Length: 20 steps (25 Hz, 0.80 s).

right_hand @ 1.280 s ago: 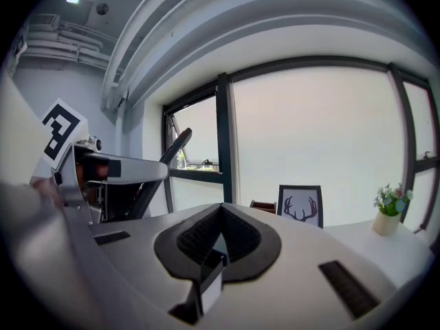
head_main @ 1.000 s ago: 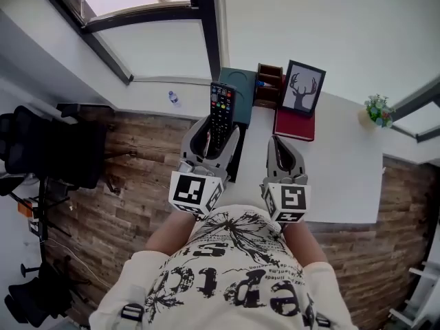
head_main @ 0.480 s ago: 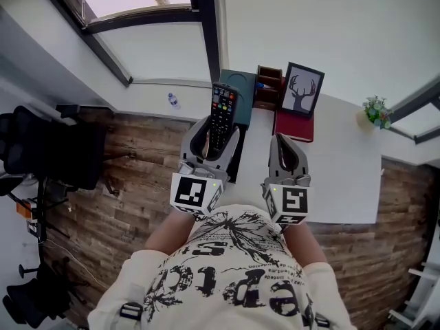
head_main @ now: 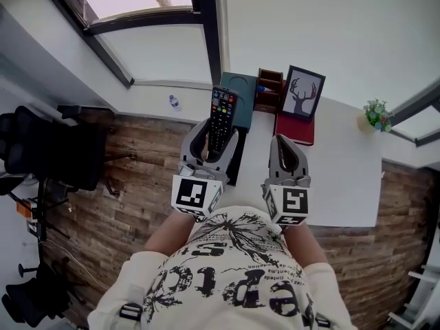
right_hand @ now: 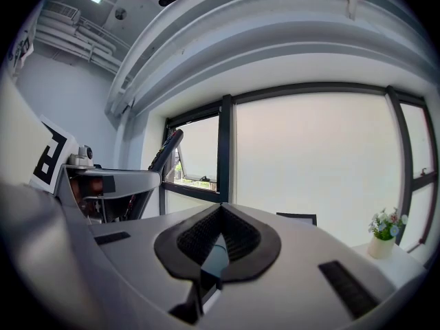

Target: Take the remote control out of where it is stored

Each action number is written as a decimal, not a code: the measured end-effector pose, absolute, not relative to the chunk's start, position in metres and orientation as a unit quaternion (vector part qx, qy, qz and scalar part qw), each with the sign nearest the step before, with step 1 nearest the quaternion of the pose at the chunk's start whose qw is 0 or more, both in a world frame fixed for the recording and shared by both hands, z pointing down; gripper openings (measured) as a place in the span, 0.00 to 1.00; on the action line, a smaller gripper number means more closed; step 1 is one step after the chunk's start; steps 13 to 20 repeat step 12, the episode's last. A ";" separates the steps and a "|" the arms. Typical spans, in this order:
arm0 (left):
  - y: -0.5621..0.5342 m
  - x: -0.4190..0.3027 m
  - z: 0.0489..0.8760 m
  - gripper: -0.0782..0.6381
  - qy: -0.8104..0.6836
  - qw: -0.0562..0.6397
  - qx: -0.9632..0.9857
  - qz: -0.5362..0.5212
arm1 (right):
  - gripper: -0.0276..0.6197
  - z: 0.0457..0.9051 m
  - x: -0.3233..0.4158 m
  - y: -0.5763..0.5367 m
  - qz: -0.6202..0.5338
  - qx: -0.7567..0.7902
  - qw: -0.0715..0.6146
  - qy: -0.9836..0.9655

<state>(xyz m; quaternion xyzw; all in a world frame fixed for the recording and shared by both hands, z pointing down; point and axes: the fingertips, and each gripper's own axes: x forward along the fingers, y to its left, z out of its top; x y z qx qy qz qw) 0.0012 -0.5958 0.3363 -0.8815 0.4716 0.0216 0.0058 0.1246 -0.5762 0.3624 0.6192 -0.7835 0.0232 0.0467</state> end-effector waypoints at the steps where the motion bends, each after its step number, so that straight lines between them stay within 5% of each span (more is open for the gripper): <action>1: -0.596 0.001 0.337 0.46 0.473 0.006 -0.881 0.021 | 0.05 0.363 0.126 -0.577 0.024 0.620 0.047 -0.783; 20: -0.604 0.000 0.338 0.46 0.481 0.004 -0.877 0.021 | 0.05 0.365 0.125 -0.582 0.024 0.619 0.051 -0.783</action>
